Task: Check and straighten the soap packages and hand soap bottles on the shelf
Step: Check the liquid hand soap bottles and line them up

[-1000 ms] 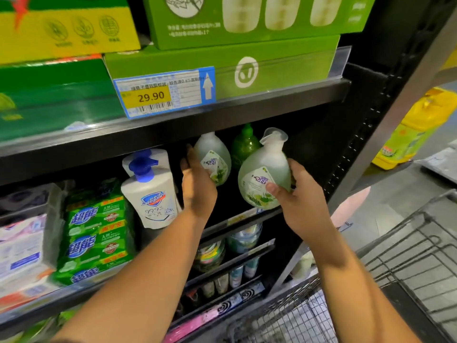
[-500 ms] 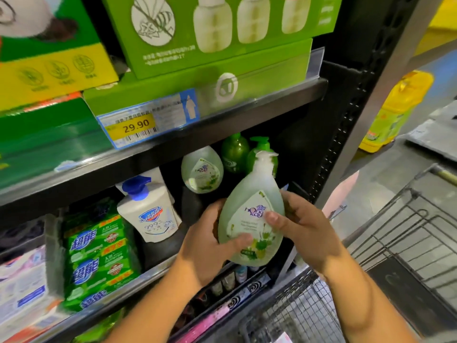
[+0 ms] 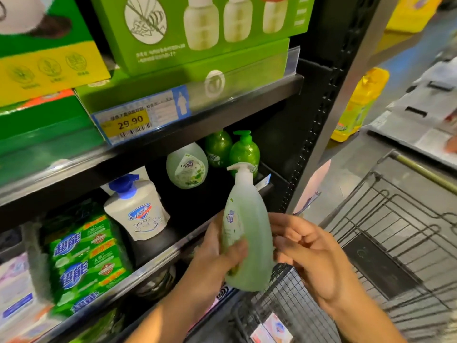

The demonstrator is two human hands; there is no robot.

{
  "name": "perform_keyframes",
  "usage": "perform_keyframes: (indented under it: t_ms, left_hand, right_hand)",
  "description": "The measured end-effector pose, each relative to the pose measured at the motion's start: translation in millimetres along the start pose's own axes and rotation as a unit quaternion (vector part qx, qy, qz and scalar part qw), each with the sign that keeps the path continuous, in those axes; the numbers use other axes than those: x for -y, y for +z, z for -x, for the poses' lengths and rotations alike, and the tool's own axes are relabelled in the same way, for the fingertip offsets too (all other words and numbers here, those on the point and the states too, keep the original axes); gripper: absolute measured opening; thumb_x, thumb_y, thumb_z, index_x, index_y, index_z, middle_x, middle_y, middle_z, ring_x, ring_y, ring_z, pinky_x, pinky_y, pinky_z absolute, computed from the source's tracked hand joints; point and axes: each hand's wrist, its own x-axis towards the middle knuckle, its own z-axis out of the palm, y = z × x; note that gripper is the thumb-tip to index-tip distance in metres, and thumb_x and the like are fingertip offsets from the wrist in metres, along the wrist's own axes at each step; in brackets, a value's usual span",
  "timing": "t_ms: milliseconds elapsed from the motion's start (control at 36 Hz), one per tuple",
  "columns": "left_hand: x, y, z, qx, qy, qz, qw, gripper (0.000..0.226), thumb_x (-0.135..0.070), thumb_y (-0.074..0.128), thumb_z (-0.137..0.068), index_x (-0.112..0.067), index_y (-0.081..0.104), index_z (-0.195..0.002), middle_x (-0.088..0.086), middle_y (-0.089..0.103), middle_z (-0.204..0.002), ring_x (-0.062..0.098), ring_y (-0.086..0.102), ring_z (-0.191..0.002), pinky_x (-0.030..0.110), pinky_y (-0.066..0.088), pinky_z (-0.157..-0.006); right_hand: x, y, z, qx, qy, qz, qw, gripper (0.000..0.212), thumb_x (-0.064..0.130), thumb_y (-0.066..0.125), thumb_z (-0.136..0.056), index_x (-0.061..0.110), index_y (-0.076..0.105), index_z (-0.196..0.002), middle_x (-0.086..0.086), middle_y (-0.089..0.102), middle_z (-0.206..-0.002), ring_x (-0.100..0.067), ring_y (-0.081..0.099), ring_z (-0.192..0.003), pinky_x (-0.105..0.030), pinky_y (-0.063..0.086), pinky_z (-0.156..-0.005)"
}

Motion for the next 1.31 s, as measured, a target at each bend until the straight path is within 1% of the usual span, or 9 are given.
perform_keyframes:
  t_ms: [194, 361, 472, 583, 667, 806, 917, 1028, 1306]
  left_hand:
    - [3.1, -0.3, 5.7, 0.045, -0.041, 0.035, 0.998, 0.093, -0.026, 0.088, -0.048, -0.028, 0.052, -0.134, 0.02, 0.063, -0.125, 0.039, 0.061, -0.115, 0.053, 0.053, -0.093]
    - [-0.8, -18.1, 17.2, 0.082, -0.066, 0.111, 0.988, 0.095, -0.03, 0.097, -0.044, -0.009, 0.061, -0.129, 0.026, 0.063, -0.124, 0.041, 0.063, -0.109, 0.058, 0.05, -0.094]
    - [-6.8, -22.1, 22.6, 0.112, -0.071, 0.133, 0.982, 0.094, -0.032, 0.1, -0.04, -0.009, 0.066, -0.125, 0.023, 0.065, -0.125, 0.038, 0.064, -0.114, 0.051, 0.054, -0.094]
    - [-8.5, -30.4, 22.2, 0.082, -0.058, 0.143, 0.985, 0.079, -0.035, 0.101, -0.033, -0.013, 0.077, -0.106, 0.022, 0.071, -0.112, 0.033, 0.072, -0.093, 0.04, 0.061, -0.07]
    - [-9.5, -35.5, 22.9, 0.057, -0.048, 0.155, 0.985, 0.085, -0.033, 0.101, -0.034, -0.003, 0.073, -0.108, 0.026, 0.07, -0.102, 0.032, 0.072, -0.069, 0.03, 0.054, -0.044]
    - [-8.1, -51.7, 19.4, 0.007, -0.025, 0.141, 0.99, 0.056, -0.027, 0.082, -0.067, -0.007, 0.069, -0.118, 0.02, 0.072, -0.11, 0.031, 0.065, -0.091, 0.031, 0.05, -0.067]
    - [-10.1, -58.4, 15.0, -0.017, -0.021, 0.093, 0.995, 0.039, -0.018, 0.064, -0.083, -0.013, 0.068, -0.121, 0.017, 0.072, -0.113, 0.031, 0.068, -0.095, 0.039, 0.054, -0.076]
    - [-11.7, -47.6, 15.9, -0.01, -0.035, 0.055, 0.998, 0.048, -0.027, 0.064, -0.082, -0.012, 0.061, -0.127, 0.014, 0.072, -0.114, 0.03, 0.066, -0.103, 0.047, 0.045, -0.091]
    - [-7.9, -51.0, 14.9, 0.006, -0.064, 0.025, 0.998, 0.099, -0.058, 0.094, -0.043, -0.023, 0.055, -0.128, 0.012, 0.071, -0.112, 0.03, 0.068, -0.095, 0.05, 0.05, -0.076]
  right_hand:
    - [5.7, 23.2, 7.0, -0.061, -0.065, 0.075, 0.993, 0.029, 0.0, 0.074, -0.076, 0.014, 0.073, -0.101, -0.005, 0.073, -0.085, -0.011, 0.068, -0.073, -0.024, 0.057, -0.064]
    - [-2.8, 28.6, 2.2, -0.077, 0.045, 0.218, 0.972, 0.061, 0.041, 0.079, -0.067, 0.028, 0.058, -0.123, 0.002, 0.06, -0.119, 0.001, 0.061, -0.094, -0.007, 0.049, -0.075]
    - [-6.6, 36.9, 3.1, -0.048, 0.073, 0.263, 0.961, 0.052, 0.059, 0.068, -0.069, 0.028, 0.068, -0.111, 0.001, 0.071, -0.107, -0.005, 0.066, -0.09, -0.012, 0.048, -0.071]
    - [-8.1, 47.5, 6.3, -0.052, 0.059, 0.183, 0.98, 0.032, 0.041, 0.071, -0.077, 0.014, 0.075, -0.094, 0.003, 0.077, -0.083, -0.006, 0.071, -0.074, -0.015, 0.05, -0.062]
    - [-11.3, 46.8, 4.9, -0.07, 0.054, 0.186, 0.978, 0.029, 0.042, 0.067, -0.083, 0.017, 0.076, -0.096, -0.001, 0.077, -0.093, -0.017, 0.073, -0.089, -0.029, 0.056, -0.082]
    - [-8.9, 43.4, 7.9, -0.081, 0.036, 0.125, 0.988, 0.028, 0.014, 0.052, -0.102, 0.022, 0.079, -0.1, -0.012, 0.076, -0.101, -0.04, 0.066, -0.1, -0.05, 0.053, -0.09]
    - [-5.4, 42.4, 8.0, -0.109, 0.016, 0.046, 0.993, 0.023, 0.005, 0.054, -0.098, 0.007, 0.074, -0.108, -0.013, 0.076, -0.102, -0.026, 0.072, -0.093, -0.026, 0.057, -0.073]
    - [-11.1, 49.2, 8.0, -0.116, -0.019, 0.01, 0.993, 0.022, -0.003, 0.057, -0.094, 0.003, 0.072, -0.107, -0.016, 0.076, -0.098, -0.02, 0.071, -0.084, -0.024, 0.057, -0.07]
    - [-22.0, 73.0, 5.9, -0.047, -0.091, 0.102, 0.989, 0.032, -0.013, 0.064, -0.086, 0.01, 0.074, -0.107, 0.005, 0.072, -0.077, -0.007, 0.063, -0.078, -0.022, 0.054, -0.079]
